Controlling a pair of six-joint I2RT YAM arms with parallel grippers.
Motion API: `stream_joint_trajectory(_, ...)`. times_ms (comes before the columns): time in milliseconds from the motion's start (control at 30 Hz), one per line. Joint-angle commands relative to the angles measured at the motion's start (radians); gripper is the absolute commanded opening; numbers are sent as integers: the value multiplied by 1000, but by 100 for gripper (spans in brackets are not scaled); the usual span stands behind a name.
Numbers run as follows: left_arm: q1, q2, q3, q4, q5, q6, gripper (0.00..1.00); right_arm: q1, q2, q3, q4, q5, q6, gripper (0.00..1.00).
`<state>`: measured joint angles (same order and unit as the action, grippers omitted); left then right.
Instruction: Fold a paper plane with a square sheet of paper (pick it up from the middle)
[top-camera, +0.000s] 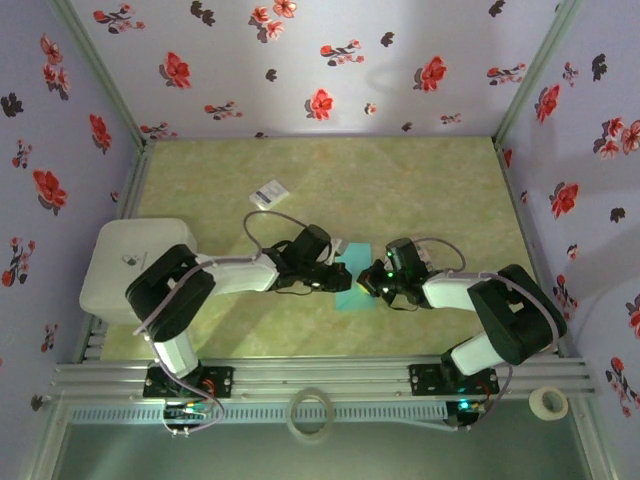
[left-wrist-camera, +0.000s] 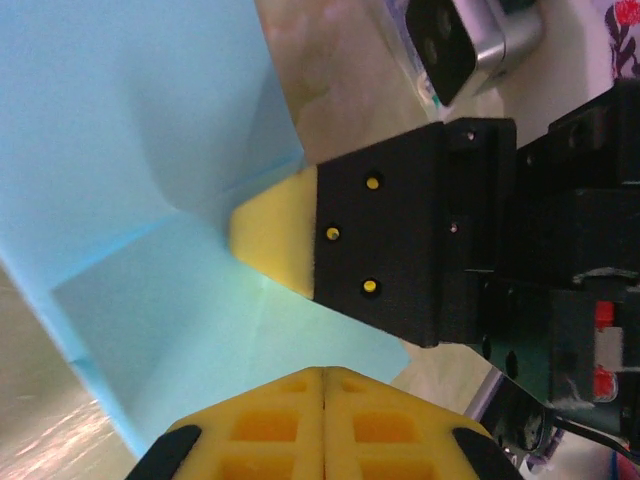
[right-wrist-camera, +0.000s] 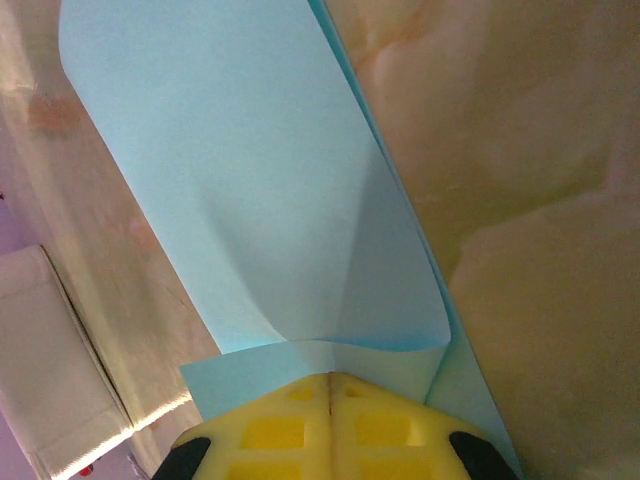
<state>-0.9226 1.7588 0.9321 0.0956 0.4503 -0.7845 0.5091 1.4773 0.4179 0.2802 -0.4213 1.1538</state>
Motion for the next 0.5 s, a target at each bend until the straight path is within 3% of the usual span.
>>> stream_joint_trajectory(0,-13,44,42,-10,79,-22,7,6,1,-16,-30,41,13,2)
stream_joint_trajectory(467,-18,148,49,-18,67,-34,8,6,5,-13,-38,39,2,2)
